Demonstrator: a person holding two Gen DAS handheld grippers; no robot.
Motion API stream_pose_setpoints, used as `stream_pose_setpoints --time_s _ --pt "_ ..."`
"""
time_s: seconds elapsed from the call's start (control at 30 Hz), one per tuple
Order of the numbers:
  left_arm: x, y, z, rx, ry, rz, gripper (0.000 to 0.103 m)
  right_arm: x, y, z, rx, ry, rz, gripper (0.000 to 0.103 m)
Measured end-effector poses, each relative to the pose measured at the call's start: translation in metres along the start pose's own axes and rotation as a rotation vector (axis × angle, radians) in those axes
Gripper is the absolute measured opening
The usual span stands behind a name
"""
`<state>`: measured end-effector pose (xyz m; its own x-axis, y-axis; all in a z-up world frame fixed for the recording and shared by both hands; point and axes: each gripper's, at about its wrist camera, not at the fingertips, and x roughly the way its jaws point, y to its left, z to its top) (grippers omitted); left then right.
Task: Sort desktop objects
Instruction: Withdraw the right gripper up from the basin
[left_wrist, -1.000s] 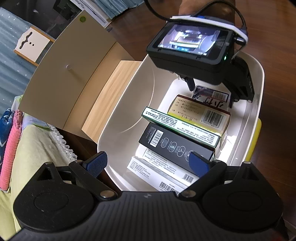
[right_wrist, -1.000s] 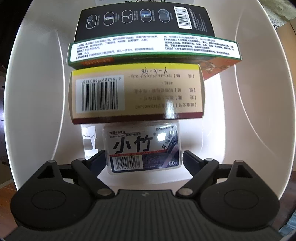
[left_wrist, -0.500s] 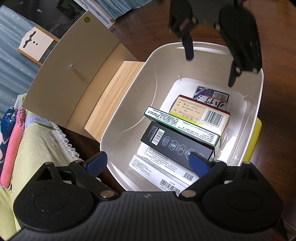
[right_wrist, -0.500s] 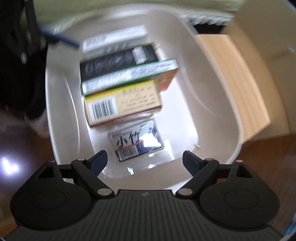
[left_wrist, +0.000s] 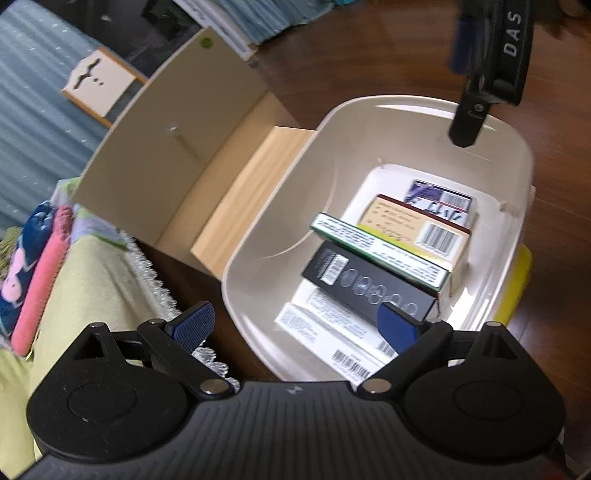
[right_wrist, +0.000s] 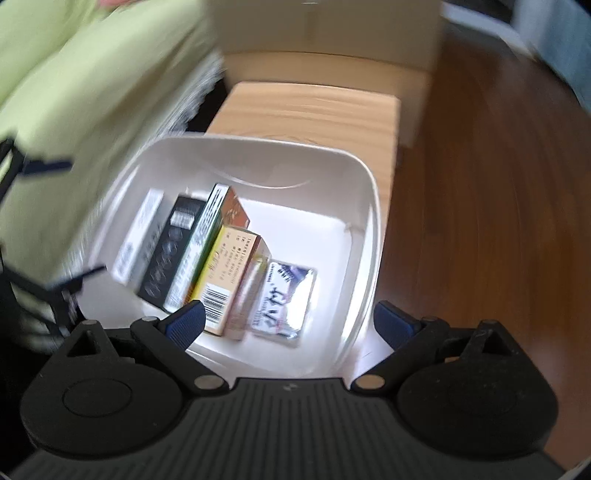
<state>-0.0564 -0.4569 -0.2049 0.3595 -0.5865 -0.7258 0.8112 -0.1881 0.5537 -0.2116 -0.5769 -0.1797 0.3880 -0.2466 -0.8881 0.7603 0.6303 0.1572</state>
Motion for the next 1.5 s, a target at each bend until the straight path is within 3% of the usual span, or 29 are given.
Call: stream_pose_setpoints --time_s 0.27,0.5,0.73,1.07,1.37,1.5 --pt "-0.013 0.002 0.001 0.003 -0.036 0.092 0.096 -0.019 0.003 -0.02 0.302 -0.085 -0.023 0.102" --pt "-0.029 0.005 0.014 0.041 -0.085 0.173 0.097 -0.026 -0.006 -0.021 0.374 -0.074 -0.082 0.102" --pt "-0.054 0.041 0.02 -0.171 -0.023 0.122 0.097 -0.037 -0.008 -0.017 0.474 -0.076 -0.075 0.102" --pt "-0.087 0.09 0.001 -0.616 0.111 -0.072 0.097 -0.033 0.019 -0.008 0.464 0.003 -0.054 0.102" --pt "-0.1 0.08 -0.013 -0.75 0.16 -0.097 0.097 -0.037 0.028 -0.005 0.444 0.017 -0.057 0.102" --pt "-0.102 0.071 -0.014 -0.763 0.184 -0.112 0.097 -0.044 0.029 -0.012 0.438 0.016 -0.073 0.102"
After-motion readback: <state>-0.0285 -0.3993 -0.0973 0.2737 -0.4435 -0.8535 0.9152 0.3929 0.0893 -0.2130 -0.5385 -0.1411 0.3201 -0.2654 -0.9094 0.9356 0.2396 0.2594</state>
